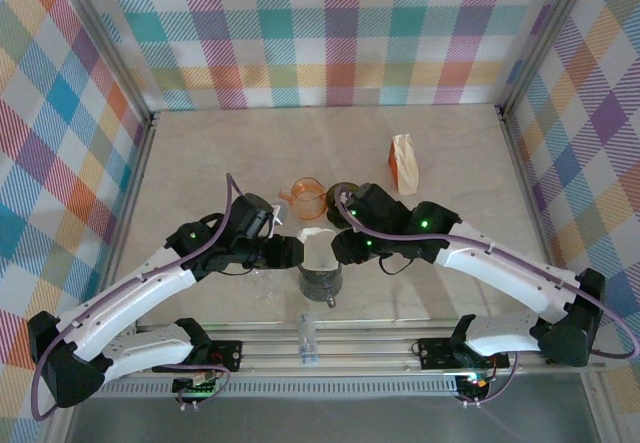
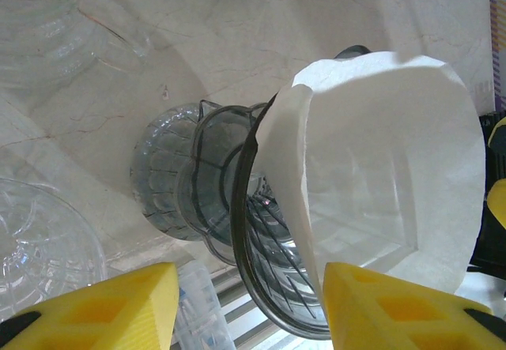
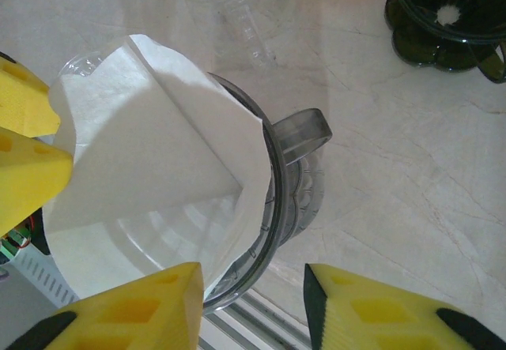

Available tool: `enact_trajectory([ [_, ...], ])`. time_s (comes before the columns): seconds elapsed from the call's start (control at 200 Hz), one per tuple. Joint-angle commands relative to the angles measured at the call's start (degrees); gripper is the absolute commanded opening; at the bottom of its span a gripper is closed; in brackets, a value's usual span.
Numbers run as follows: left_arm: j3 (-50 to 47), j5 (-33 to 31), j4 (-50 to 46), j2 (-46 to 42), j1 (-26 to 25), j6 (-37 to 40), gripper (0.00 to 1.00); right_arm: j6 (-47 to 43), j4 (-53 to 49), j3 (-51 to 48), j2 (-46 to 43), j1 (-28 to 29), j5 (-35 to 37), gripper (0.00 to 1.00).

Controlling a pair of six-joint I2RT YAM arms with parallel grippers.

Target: Place the coffee filter in the dripper

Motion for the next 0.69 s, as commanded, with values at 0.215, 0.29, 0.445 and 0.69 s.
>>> enact_trajectory([
  [0.215, -2.02, -0.83, 2.52, -1.10, -0.83, -0.26, 0.52, -1.04, 0.71, 1.37, 2.62, -0.41, -1.20, 0.26],
  [0.29, -2.37, -0.95, 2.87, -1.11, -0.78, -0.44, 0.52, -0.89, 0.26, 1.59, 3.13, -0.42, -0.94, 0.25],
  [0.445, -2.47, -1.03, 3.14, -1.46, -0.74, -0.77, 0.52, -0.83, -0.59, 1.90, 3.57, -0.47, -0.56, 0.22],
  [0.69, -1.32, -2.79, 3.01, -3.78, -0.71, -0.58, 0.54, -0.71, -0.56, 2.13, 3.49, -0.44, -0.67, 0.22],
])
